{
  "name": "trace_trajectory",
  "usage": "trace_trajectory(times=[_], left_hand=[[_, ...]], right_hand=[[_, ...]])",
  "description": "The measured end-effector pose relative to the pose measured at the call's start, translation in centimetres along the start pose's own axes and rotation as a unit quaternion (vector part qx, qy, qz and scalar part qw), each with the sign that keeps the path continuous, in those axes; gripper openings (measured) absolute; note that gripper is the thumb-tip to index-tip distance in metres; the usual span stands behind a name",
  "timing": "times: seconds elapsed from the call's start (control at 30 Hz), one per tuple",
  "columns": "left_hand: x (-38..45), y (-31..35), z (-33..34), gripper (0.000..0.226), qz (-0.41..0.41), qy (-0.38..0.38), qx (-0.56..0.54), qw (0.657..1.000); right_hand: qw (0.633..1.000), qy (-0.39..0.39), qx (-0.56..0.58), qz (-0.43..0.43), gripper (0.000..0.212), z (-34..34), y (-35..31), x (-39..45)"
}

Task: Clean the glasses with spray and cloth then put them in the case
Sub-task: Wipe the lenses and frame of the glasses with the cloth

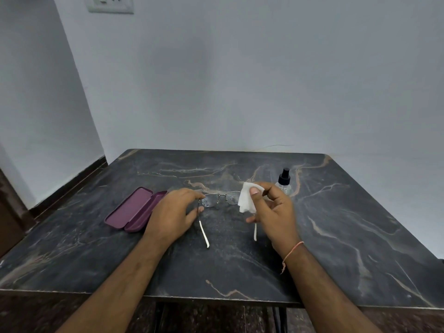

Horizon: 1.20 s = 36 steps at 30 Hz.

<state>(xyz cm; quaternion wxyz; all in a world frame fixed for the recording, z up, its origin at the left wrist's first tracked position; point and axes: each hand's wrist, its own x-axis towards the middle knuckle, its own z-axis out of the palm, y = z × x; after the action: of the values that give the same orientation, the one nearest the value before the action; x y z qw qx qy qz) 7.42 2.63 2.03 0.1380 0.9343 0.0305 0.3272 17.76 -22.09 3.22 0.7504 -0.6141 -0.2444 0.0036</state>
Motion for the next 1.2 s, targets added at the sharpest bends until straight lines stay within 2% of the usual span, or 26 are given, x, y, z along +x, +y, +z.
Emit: trace_trajectory(times=[0.13,0.27,0.37,0.47,0.57,0.73,0.87,0.97,1.1,1.2], left_hand=[[-0.3,-0.2,0.1,0.020,0.015,0.014,-0.008,1.000],[-0.7,0.2,-0.1,0.017,0.044,0.025,-0.020,0.998],[-0.7,0.2,-0.2,0.016,0.056,0.027,-0.028,0.998],[-0.8,0.1,-0.1,0.014,0.064,0.034,-0.037,0.997],[-1.0,0.2,-0.1,0.016,0.063,0.043,-0.048,0.996],[-1.1,0.4,-0.5,0.018,0.070,0.043,-0.076,0.994],[-1.2,0.5,-0.5,0.016,0.078,0.036,-0.097,0.992],[-1.1,0.5,-0.5,0.016,0.084,0.032,-0.098,0.991],[-1.1,0.2,-0.2,0.018,0.088,0.032,-0.100,0.991],[-1.1,0.1,0.1,0.019,0.094,0.031,-0.103,0.990]], right_hand=[[0.998,-0.067,-0.011,-0.004,0.014,0.3,-0.3,-0.7],[0.986,-0.096,-0.128,-0.046,0.013,0.9,-0.5,-1.3],[0.945,-0.089,-0.295,-0.108,0.010,1.4,-1.1,-1.0],[0.920,-0.069,-0.374,-0.095,0.014,2.4,-1.7,-0.6],[0.885,-0.052,-0.447,-0.121,0.018,3.2,-1.5,0.1],[0.815,-0.020,-0.524,-0.245,0.007,3.7,0.6,0.5],[0.796,-0.038,-0.544,-0.263,0.010,3.6,1.7,0.2],[0.796,-0.055,-0.546,-0.255,0.013,3.4,1.8,0.3],[0.837,-0.088,-0.478,-0.253,0.024,3.1,2.3,0.8],[0.848,-0.112,-0.454,-0.251,0.034,3.2,2.7,0.9]])
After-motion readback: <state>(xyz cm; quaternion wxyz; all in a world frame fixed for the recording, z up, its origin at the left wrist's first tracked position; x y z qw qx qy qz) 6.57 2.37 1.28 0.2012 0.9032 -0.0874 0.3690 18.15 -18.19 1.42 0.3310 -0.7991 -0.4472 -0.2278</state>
